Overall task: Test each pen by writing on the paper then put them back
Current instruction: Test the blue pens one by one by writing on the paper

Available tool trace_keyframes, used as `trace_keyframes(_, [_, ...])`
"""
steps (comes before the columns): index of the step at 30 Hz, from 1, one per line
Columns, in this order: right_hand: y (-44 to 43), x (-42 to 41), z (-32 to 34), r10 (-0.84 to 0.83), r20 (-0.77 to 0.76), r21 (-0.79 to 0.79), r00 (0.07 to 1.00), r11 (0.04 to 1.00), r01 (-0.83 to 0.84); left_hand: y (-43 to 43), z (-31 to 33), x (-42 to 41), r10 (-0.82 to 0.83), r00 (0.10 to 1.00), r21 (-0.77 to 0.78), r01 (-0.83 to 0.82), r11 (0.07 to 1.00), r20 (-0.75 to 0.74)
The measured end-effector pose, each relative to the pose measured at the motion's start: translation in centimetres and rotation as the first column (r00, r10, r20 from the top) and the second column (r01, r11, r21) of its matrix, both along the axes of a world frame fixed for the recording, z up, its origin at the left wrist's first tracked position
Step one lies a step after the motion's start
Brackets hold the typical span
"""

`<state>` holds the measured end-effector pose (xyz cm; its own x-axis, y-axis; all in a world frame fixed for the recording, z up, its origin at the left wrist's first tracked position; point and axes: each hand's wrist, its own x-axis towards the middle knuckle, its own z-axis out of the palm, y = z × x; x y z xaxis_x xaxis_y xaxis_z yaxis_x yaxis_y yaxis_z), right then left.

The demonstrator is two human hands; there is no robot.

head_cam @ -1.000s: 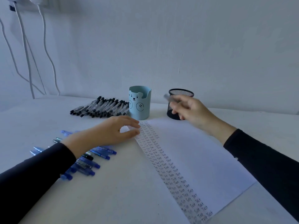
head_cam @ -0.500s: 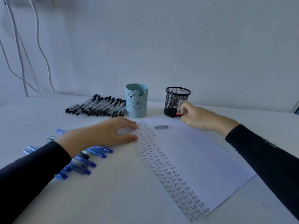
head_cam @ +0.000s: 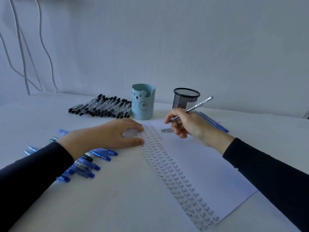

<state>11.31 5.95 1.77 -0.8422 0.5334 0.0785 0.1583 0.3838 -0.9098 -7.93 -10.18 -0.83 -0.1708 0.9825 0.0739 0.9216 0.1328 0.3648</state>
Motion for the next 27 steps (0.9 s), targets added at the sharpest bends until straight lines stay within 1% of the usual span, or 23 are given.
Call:
trace_keyframes(4, [-0.5,-0.4,-1.1,0.037,0.04,0.067,0.999,0.997,-0.039,0.0,-0.1,-0.1,0.0,1.0,-0.005,0.0,1.0,-0.005])
trace_keyframes(6, [-0.6,-0.6,-1.6,0.024,0.055,0.087,0.998,0.996,-0.028,0.1,-0.2,-0.1,-0.001,1.0,0.002,0.001,1.0,-0.003])
trace_keyframes(10, [-1.1,-1.1,-2.5,-0.094,-0.071,0.145,0.993,0.984,0.104,0.1,-0.2,-0.2,-0.004,1.0,0.005,0.004,1.0,0.01])
trace_keyframes(12, [-1.3,-1.4,-3.0,-0.131,-0.098,0.15,0.987,0.978,0.145,0.1,-0.2,-0.2,-0.001,1.0,0.001,0.001,1.0,0.015])
trace_keyframes(27, [-1.4,-1.7,-3.6,-0.094,-0.097,0.153,0.991,0.982,0.109,0.0,0.1,0.0,-0.009,1.0,-0.013,0.008,1.0,-0.011])
